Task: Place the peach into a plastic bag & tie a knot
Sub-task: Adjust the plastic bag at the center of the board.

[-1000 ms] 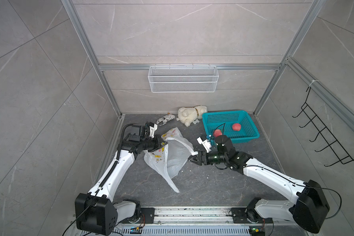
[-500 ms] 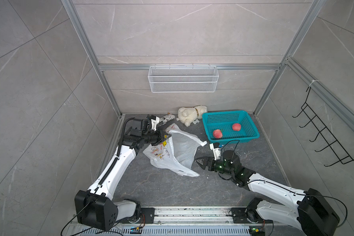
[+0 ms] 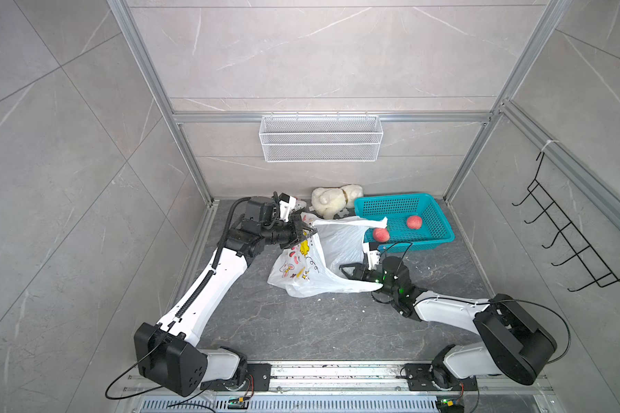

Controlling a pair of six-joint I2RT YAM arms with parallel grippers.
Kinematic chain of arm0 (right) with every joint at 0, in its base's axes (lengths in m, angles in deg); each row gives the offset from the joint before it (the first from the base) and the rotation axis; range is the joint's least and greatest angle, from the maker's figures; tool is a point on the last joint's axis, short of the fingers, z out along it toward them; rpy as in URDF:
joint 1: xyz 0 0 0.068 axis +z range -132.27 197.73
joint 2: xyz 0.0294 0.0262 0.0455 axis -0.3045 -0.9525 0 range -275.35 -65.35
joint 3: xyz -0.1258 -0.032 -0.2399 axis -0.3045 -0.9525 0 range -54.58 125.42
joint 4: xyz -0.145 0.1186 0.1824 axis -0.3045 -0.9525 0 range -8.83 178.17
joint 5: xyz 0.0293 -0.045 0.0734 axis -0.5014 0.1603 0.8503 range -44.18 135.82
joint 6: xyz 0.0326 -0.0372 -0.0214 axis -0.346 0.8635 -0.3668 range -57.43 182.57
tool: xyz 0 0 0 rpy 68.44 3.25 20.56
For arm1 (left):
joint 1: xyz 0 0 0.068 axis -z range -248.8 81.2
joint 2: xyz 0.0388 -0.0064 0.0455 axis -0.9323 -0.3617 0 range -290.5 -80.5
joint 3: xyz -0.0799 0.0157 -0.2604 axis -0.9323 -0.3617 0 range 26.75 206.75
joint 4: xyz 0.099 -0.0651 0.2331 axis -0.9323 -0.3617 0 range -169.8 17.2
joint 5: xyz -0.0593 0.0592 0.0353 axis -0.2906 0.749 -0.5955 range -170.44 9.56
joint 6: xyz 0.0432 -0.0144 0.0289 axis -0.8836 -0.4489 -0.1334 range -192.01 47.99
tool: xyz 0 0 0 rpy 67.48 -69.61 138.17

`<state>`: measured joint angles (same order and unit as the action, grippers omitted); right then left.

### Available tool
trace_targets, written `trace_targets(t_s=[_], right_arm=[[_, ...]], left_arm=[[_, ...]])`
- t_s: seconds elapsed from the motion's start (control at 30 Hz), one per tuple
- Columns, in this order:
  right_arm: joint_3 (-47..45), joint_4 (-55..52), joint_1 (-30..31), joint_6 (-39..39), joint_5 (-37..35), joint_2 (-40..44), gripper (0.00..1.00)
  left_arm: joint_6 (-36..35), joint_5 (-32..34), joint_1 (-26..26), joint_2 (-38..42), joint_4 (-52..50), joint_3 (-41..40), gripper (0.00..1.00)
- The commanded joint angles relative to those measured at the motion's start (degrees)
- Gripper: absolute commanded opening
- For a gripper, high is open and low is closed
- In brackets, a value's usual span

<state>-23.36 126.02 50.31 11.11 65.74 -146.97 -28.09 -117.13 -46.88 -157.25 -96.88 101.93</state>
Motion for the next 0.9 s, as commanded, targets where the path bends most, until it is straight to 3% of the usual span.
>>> trace_targets(t_s=[0.0,0.1,0.2,0.3,0.43,0.67,0.77,0.87], right_arm=[[4.7,-13.5,-3.5,1.9,0.9,3.3,0.01],[10.8,-31.0,-4.4,7.0,0.0,8.1,0.00],[17.6,-45.7,-4.4,9.2,-1.5,10.8,0.00],[22.3,-57.6,-4.6,9.7,-4.5,10.6,0.00],[23.0,-62.0,-5.0,10.3,0.3,7.0,0.00],[20.1,-62.4,-6.5,8.7,-1.3,8.2,0.00],[18.9,-56.5,-6.5,6.0,4.4,8.1,0.17],[19.9,-56.3,-6.5,6.0,5.3,8.2,0.39]], left_arm=[[0.9,-3.2,-3.0,1.5,0.1,2.2,0.00],[-1.4,-2.6,-6.2,2.6,-3.9,3.3,0.00],[-7.9,3.6,-8.0,2.7,-14.0,5.2,0.00],[-7.2,7.1,-11.3,4.7,-15.6,0.2,0.00],[-0.2,-0.2,-17.7,8.3,-4.6,-8.9,0.00],[-2.9,-2.2,-17.3,3.8,-5.0,-9.1,0.00],[-3.8,-3.3,-12.7,1.0,-3.2,-7.8,0.00],[-6.5,-3.0,-8.0,-1.7,-4.3,-5.0,0.01]])
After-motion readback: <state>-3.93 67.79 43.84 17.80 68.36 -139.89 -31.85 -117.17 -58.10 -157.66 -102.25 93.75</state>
